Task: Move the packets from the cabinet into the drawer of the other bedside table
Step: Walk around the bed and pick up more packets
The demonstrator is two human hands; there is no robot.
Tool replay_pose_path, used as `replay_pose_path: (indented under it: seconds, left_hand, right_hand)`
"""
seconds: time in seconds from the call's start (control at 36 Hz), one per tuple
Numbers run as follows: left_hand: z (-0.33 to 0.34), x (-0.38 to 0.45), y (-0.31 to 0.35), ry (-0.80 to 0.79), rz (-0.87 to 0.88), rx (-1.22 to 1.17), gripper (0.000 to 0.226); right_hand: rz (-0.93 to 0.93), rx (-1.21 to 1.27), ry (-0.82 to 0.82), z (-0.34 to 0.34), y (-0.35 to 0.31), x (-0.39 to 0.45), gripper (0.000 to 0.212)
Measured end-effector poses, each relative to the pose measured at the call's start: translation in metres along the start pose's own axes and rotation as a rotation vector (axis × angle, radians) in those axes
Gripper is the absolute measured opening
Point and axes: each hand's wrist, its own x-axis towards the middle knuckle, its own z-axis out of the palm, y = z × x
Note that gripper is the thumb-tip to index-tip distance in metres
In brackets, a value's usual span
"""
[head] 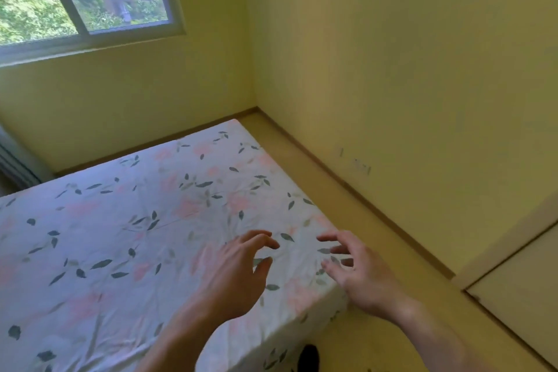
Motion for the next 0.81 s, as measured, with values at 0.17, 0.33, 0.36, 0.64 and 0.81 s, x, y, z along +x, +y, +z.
replay_pose_path:
  seconds: [0.17,0.33,0.36,0.64,0.81]
  left_hand:
    - [0.019,0.123,0.051,-0.004,0.060,-0.008,0.023]
    - [0.044,0.254,0.097,-0.050,0.119,0.035,0.024]
    - [0.048,0.275,0.108,-0.063,0.143,0.048,0.024]
    - [0.087,0.443,0.225,-0.095,0.253,0.024,0.027]
    - [0.126,0.529,0.267,-0.048,0.159,-0.015,0.029]
  right_hand:
    - [0.046,-0.025,0.048,-0.077,0.035,0.072,0.032]
    - [0.124,-0.043,0.114,-0.169,0.080,0.129,0.030]
    - [0.142,-0.033,0.139,-0.185,0.089,0.136,0.030]
    - [0.152,0.035,0.269,-0.325,0.163,0.238,0.029]
    - [0.095,0.014,0.184,-0.400,0.210,0.329,0.031]
